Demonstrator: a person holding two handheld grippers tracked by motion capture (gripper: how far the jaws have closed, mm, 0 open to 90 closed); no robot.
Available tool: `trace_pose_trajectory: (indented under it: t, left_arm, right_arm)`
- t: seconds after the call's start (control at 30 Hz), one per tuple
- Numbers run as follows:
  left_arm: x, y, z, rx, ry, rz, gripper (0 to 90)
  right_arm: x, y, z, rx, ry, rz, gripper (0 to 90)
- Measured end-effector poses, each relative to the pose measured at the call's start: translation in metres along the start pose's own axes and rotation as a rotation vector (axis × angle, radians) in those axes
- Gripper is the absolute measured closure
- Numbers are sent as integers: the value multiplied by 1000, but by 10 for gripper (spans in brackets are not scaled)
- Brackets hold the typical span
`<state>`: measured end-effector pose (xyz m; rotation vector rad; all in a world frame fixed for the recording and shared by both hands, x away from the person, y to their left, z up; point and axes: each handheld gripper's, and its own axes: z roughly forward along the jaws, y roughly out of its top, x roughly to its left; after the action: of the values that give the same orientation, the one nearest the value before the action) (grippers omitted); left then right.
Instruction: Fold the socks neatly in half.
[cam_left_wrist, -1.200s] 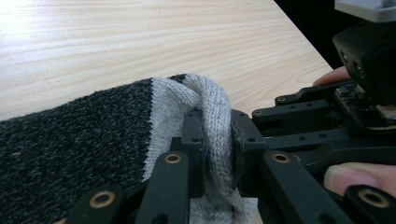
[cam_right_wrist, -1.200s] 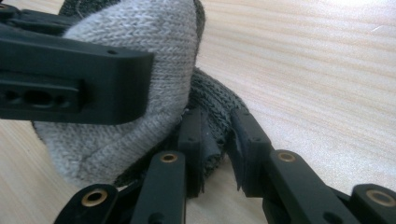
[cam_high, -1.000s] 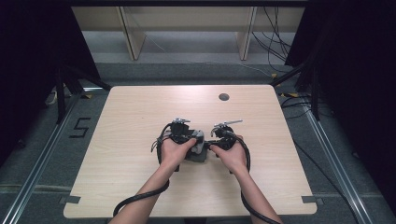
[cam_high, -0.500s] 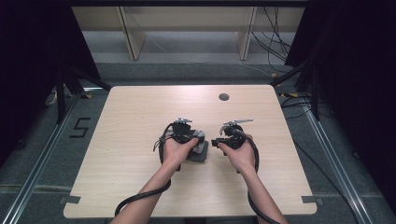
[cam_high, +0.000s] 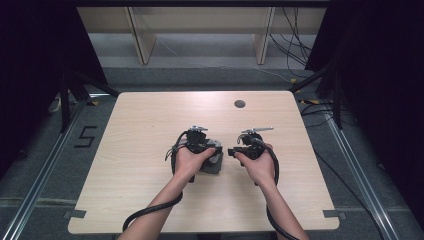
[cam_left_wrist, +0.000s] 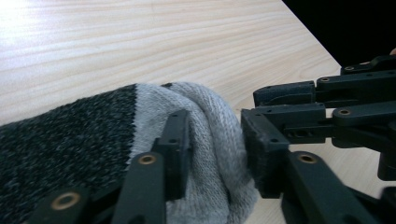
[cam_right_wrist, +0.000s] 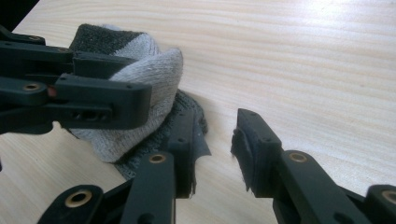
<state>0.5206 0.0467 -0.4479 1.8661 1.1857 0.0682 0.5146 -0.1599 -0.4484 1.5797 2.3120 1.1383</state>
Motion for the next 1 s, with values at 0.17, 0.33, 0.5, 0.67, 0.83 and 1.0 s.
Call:
trace_pose_trajectory:
  t: [0.17, 0.33, 0.5, 0.67, 0.83, 1.0]
  left_arm:
    - [-2, 3, -6, -22, -13, 46, 490]
    - [-7, 11, -27, -95, -21, 67, 432]
    - [0, 18, -56, -133, -7, 74, 441]
    - [24, 14, -78, -82, 110, 70, 483]
    - [57, -1, -82, 3, 219, 33, 520]
    - [67, -11, -76, 14, 186, 31, 528]
  right_arm:
    - [0, 2, -2, -9, 5, -5, 662]
    - [2, 6, -5, -33, -17, 12, 652]
    - [10, 14, -14, -55, -5, 27, 650]
    - [28, 26, -15, -65, 33, 0, 641]
    - [44, 37, 3, -27, 38, -69, 616]
    - [52, 40, 22, 37, 57, -47, 606]
